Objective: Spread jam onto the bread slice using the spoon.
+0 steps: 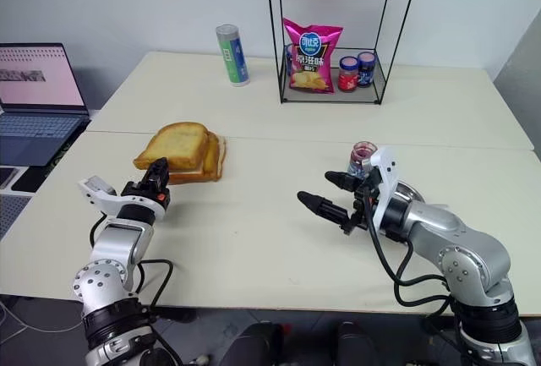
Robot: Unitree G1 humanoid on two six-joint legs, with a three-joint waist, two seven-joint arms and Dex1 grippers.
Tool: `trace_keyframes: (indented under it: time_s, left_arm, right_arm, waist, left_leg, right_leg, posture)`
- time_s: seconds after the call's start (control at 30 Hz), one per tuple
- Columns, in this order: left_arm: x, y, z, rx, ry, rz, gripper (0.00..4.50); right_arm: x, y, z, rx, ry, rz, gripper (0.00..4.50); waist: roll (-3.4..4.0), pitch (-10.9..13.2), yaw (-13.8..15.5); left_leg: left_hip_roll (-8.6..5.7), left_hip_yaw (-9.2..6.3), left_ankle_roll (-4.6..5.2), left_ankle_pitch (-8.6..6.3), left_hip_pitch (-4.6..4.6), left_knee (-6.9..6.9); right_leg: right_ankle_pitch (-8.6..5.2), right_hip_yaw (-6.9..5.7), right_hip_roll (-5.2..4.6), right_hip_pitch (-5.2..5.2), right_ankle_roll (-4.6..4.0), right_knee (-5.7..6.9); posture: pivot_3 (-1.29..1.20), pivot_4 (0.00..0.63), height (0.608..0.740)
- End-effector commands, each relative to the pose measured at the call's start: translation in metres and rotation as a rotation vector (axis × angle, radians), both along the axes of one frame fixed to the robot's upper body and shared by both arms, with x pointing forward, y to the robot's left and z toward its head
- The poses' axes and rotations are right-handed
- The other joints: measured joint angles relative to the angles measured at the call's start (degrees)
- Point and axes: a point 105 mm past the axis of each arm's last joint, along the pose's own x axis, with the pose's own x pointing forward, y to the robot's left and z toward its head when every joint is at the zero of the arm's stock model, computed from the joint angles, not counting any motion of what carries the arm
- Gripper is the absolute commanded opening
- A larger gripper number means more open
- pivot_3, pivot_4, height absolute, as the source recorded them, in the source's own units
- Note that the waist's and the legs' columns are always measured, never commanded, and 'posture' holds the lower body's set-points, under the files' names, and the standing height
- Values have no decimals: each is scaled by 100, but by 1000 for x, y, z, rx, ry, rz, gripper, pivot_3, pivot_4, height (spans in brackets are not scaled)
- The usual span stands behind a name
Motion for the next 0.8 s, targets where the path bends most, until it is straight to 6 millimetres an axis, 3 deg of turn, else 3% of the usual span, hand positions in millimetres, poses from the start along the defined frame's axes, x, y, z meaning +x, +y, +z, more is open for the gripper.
trace_keyframes:
  time_s: [0.03,0.4,0.47,0.53,0.63,0.8]
  left_arm:
    - [0,2,12,13,-47,-8,36]
    - [-7,-10,11,51,-31,-50,36]
    - [-13,-8,16,197,-12,-45,36]
    - [-17,8,23,471,37,11,36]
    - [-23,24,38,758,30,39,472]
    - [-21,32,45,1007,13,13,1477]
  right_arm:
    - [-3,0,13,16,-60,-3,4500]
    - [-2,0,12,20,-53,-1,4500]
    - [-3,0,11,21,-53,-3,4500]
    - [-3,-1,11,21,-52,-6,4500]
    - [-2,0,10,22,-50,-3,4500]
    - [0,5,11,28,-50,19,4500]
  waist:
    - [0,0,0]
    - [0,0,-1]
    - [0,0,-3]
    - [-4,2,-3]
    - [-6,4,-32]
    - [-4,4,-20]
  left_leg:
    - [0,0,0,0,0,0]
    - [0,0,0,0,0,0]
    - [0,1,0,0,0,-1]
    - [1,1,0,0,0,-2]
    - [10,3,-1,0,3,-11]
    - [19,11,-2,0,2,-13]
  right_leg:
    - [0,0,0,0,0,0]
    - [0,1,0,0,0,-1]
    - [0,2,-1,0,0,-3]
    - [0,2,-1,-1,0,-3]
    - [13,8,12,-7,-27,0]
    - [7,16,16,-13,-31,-4]
  posture:
    - [0,150,740]
    - [0,150,740]
    - [0,150,740]
    - [0,150,740]
    - [0,150,740]
    - [0,150,740]
